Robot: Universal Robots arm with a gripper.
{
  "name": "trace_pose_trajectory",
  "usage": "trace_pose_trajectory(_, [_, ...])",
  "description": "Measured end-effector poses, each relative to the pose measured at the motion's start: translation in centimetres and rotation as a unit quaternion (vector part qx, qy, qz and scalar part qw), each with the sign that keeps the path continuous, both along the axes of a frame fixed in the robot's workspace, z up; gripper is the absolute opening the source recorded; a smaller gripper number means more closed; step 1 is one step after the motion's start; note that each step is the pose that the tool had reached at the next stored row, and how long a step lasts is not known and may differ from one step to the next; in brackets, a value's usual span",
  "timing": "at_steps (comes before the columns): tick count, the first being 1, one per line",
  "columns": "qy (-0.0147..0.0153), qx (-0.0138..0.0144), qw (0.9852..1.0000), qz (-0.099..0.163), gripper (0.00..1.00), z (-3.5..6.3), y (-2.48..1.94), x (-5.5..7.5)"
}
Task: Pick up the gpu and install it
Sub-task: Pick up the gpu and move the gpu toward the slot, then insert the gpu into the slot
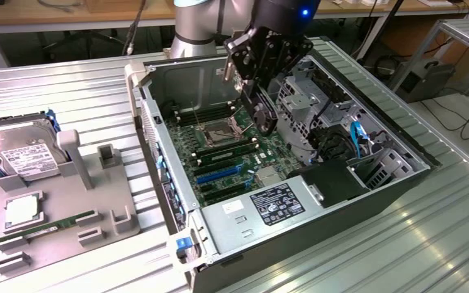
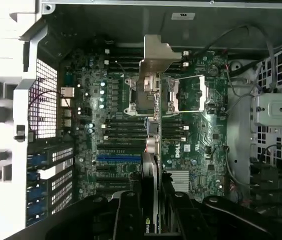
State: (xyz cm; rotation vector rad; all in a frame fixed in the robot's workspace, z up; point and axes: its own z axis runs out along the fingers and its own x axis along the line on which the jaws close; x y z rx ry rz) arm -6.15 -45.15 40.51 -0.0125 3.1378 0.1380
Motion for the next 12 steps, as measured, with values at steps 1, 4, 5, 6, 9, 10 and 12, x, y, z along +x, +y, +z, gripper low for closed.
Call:
trace_pose_trajectory(1, [0.0003,0.0000,1.0000,0.000,0.26,-0.49,0.21,1.1])
trace_pose_trajectory(4, [0.0004,-0.0002,1.0000,-0.006,0.26,-1.64,0.27,1.8])
trace_pose_trajectory(5, [0.0003,-0.0001,1.0000,-0.006,0.26,-1.65,0.26,1.8])
trace_pose_trajectory(6, [0.0003,-0.0001,1.0000,-0.006,0.26,-1.65,0.26,1.8])
trace_pose_trajectory(9, [0.0003,-0.0001,1.0000,-0.006,0.26,-1.65,0.26,1.8])
trace_pose_trajectory(10, [0.0003,-0.0001,1.0000,-0.006,0.26,-1.65,0.26,1.8])
trace_pose_trajectory(12, [0.0003,-0.0001,1.0000,-0.006,0.26,-1.65,0.26,1.8])
